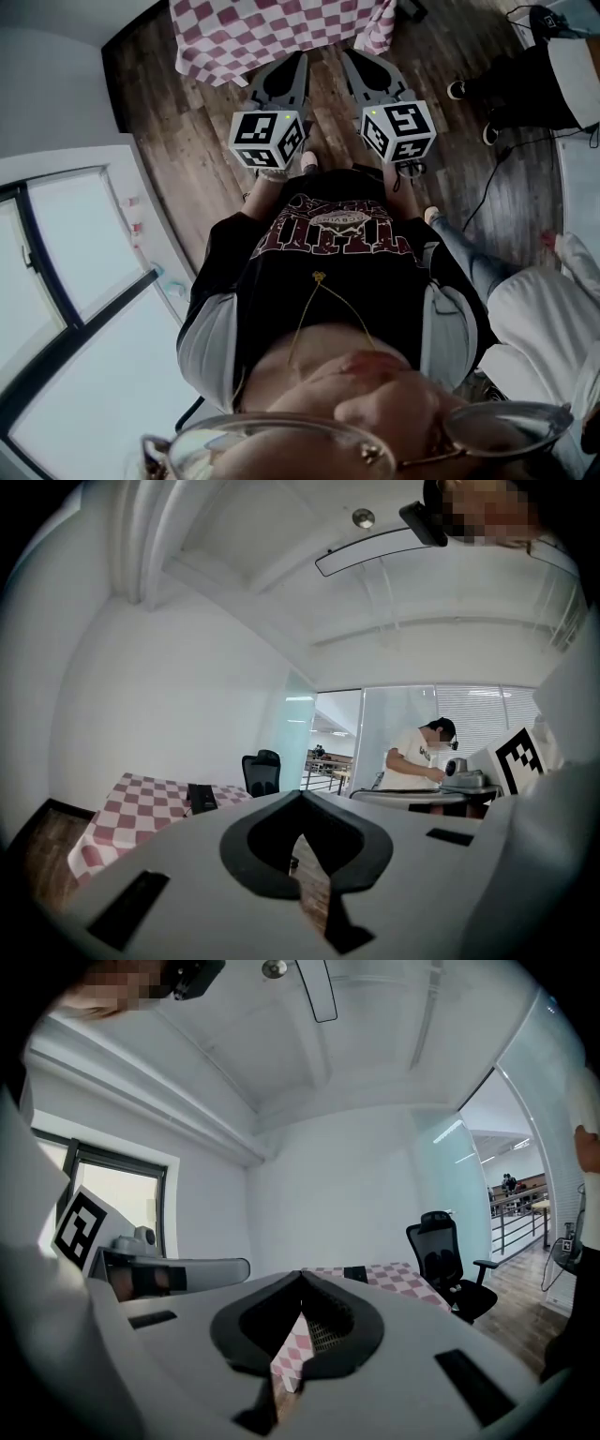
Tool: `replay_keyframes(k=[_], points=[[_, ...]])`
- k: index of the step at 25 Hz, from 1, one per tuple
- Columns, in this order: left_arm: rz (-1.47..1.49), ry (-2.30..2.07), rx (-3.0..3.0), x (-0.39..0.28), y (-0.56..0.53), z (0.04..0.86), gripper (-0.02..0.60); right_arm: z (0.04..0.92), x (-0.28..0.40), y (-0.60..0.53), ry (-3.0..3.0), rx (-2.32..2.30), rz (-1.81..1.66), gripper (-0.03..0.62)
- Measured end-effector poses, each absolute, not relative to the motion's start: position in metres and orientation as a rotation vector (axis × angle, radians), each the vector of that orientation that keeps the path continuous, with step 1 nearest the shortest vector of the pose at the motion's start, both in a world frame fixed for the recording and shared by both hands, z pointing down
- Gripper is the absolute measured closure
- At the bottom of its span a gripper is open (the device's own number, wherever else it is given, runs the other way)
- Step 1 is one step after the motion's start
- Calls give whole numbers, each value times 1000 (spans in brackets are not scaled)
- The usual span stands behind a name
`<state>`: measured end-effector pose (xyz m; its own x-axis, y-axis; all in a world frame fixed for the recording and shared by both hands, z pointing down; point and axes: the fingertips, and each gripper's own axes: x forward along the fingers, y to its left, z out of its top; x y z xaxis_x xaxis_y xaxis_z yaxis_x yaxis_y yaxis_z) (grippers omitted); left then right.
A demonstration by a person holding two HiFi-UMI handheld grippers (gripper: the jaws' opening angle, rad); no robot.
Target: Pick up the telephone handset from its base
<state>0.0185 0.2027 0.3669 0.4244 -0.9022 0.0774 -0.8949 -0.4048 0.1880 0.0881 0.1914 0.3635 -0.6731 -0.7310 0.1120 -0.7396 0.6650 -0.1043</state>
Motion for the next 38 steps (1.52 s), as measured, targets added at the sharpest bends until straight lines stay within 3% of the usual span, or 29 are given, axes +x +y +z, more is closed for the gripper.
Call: replay_keyframes(k=[16, 38], points=[[-21, -1511, 2482, -38, 159, 381, 572, 375, 40, 151, -2755, 1343, 254, 577], [-38, -1589, 2427, -38, 60, 377, 572, 372, 30, 47, -2789, 1227, 263, 577]])
